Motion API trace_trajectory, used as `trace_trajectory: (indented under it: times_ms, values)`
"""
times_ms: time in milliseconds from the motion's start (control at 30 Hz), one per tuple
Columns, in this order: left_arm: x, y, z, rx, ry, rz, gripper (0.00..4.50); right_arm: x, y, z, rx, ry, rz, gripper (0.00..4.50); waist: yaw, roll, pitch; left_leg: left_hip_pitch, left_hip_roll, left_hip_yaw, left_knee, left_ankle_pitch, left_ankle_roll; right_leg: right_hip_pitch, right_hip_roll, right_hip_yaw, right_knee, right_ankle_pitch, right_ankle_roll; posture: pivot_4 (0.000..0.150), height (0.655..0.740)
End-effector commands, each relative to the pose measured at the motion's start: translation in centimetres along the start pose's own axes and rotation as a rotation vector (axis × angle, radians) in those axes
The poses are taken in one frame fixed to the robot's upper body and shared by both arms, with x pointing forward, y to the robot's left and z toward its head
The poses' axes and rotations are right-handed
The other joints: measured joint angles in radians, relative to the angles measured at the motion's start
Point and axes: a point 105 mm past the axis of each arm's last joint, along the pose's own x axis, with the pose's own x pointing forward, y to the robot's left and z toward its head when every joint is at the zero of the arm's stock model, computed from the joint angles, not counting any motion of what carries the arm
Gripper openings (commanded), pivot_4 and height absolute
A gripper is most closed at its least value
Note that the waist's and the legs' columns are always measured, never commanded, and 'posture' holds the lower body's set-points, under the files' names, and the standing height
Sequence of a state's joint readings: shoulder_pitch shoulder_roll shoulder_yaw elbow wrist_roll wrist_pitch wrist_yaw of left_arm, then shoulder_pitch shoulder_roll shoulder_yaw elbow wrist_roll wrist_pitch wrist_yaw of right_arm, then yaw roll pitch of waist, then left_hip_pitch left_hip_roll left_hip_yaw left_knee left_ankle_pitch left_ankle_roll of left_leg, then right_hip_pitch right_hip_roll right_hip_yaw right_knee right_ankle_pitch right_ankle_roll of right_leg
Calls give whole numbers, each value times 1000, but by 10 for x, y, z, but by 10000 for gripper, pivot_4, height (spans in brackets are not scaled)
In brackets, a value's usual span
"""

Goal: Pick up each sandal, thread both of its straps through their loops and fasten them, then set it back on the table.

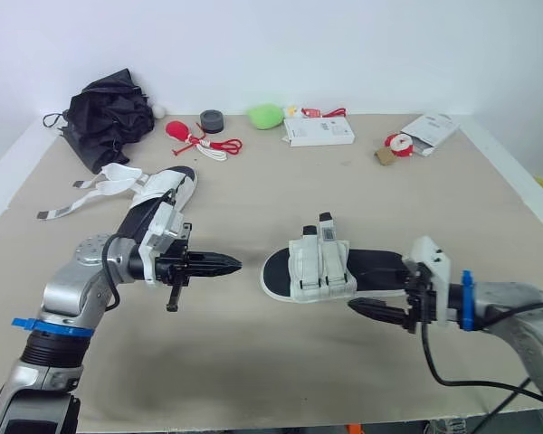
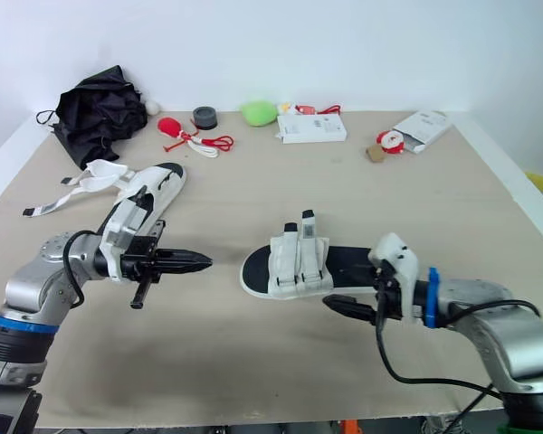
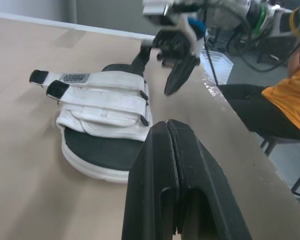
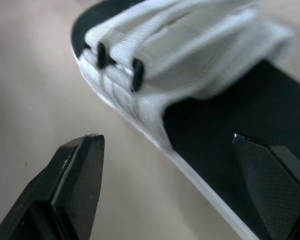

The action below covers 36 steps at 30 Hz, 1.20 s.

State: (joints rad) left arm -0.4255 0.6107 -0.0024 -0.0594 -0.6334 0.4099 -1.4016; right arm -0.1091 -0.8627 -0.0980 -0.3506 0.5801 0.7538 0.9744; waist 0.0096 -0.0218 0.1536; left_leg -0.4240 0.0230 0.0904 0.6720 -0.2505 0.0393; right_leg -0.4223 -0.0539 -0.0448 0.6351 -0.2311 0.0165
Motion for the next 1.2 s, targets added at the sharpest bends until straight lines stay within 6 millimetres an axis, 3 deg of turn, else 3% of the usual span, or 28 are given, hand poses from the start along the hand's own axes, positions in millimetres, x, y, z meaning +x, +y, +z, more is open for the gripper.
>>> trace_trajectory:
  times_ms: [33, 167, 200, 300, 467, 533, 667, 800, 900, 1033, 1200]
  values:
    - [0, -1, 16, 90, -58, 23, 0, 7, 4, 5, -27, -12, 43, 44102, 3, 0, 0, 0, 0, 0, 0, 0, 0, 0, 0, 0, 0, 0, 0, 1500, 7400]
    - [1, 0, 18, 124, -86, 64, 0, 16, 3, 8, -11, -38, 66, 44102, 2, -1, 0, 0, -1, 0, 1, 0, 0, 0, -1, 0, 0, 3, -5, 1500, 7400]
    - [2, -1, 17, 122, -87, 68, 0, 17, 1, 9, -5, -46, 64, 41783, 1, -1, 0, 0, -1, 0, 1, 0, 0, 0, -1, 0, 0, 4, -5, 1500, 7400]
    - [2, -3, 14, 110, -100, 92, 0, 18, -2, 3, 6, -37, 62, 31153, 0, -1, 0, 0, 0, 0, 1, 0, 0, 0, 0, 0, 1, 4, -6, 1500, 7400]
    - [1, -6, 10, 108, -119, 130, 0, 19, -6, -4, 22, -20, 60, 5688, 1, -1, 0, 2, 0, 0, 1, 1, -2, 1, 0, 0, 3, 4, -6, 1500, 7400]
    - [3, -6, 10, 106, -130, 133, 0, 18, -3, -6, 17, -15, 73, 881, 3, -2, 0, 2, 0, 0, 1, 2, -2, 1, 0, 0, 4, 4, -6, 1500, 7400]
    - [7, -4, 13, 98, -170, 155, 0, 16, -11, -5, 23, -32, 20, 881, 3, -2, 0, 2, 0, 0, 2, 4, -1, 1, -1, 0, 4, 5, -3, 1500, 7400]
    - [8, 6, 15, 102, -195, 236, 0, 3, -45, 16, 36, -140, -211, 881, 2, -2, 0, 3, 0, 0, 2, 7, -1, 1, -1, 0, 5, 7, -3, 1500, 7400]
    - [10, 13, 19, 97, -225, 294, 0, -15, -83, 37, 38, -213, -493, 881, 2, -2, 1, 2, -1, 1, 2, 11, 0, 1, -1, 1, 5, 11, -2, 1500, 7400]
    - [9, 24, 20, 101, -239, 388, 0, -39, -129, 46, 122, -229, -845, 881, 1, -2, 1, 1, -1, 3, 2, 15, 0, -2, -1, 3, 6, 15, -3, 1500, 7400]
    - [9, 38, 10, 148, -158, 504, 0, -36, -156, 51, 246, -252, -1023, 881, -4, -2, 1, 2, 0, 5, 0, 17, -1, -5, 1, 6, 10, 18, -10, 1500, 7400]
